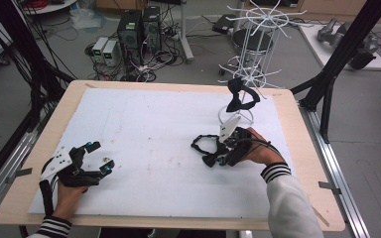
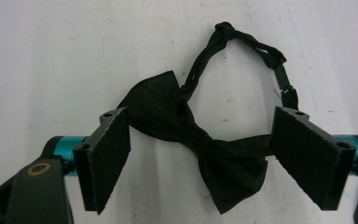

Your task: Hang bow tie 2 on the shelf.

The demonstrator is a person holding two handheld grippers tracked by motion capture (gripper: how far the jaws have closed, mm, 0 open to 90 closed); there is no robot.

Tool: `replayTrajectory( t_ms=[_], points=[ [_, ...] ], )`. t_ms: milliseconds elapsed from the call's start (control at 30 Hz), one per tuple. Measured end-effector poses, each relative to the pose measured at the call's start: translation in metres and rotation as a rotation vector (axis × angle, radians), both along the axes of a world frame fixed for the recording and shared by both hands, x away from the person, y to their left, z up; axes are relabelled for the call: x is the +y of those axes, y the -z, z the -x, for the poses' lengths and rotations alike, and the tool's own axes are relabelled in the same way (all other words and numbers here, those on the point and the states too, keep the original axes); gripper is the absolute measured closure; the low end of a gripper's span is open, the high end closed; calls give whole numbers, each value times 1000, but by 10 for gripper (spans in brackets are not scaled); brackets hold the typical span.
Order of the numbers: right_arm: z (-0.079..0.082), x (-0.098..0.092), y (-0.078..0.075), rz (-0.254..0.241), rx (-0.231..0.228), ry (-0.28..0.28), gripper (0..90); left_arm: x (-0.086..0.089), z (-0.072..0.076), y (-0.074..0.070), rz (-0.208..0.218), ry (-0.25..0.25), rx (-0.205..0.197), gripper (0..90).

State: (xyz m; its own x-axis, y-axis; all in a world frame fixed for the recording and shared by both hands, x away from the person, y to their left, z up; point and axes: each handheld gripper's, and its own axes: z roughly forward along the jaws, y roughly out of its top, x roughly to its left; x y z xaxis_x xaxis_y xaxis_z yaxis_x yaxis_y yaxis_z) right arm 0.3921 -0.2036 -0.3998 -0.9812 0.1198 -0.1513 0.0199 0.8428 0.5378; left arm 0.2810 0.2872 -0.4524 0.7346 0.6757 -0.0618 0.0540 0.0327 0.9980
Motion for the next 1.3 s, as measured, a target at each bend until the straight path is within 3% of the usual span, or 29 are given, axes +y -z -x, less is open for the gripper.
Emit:
replayTrajectory(
  t_ms=[233, 400, 733, 1100, 1300],
  points=[
    [1, 5, 6, 68, -14, -42, 289, 0, 0, 0, 2, -2, 0, 99],
    [-1, 8, 10, 79, -24, -64, 325, 0, 0, 0, 0, 0, 0, 99],
    [-2, 8, 14, 124, -5, -52, 385, 0, 0, 1, 5, 0, 1, 100],
    [-5, 11, 17, 146, 0, -50, 526, 0, 0, 1, 11, 0, 4, 100],
    [-6, 15, 14, 171, 29, -50, 688, 0, 0, 1, 9, 1, 4, 100]
  ],
)
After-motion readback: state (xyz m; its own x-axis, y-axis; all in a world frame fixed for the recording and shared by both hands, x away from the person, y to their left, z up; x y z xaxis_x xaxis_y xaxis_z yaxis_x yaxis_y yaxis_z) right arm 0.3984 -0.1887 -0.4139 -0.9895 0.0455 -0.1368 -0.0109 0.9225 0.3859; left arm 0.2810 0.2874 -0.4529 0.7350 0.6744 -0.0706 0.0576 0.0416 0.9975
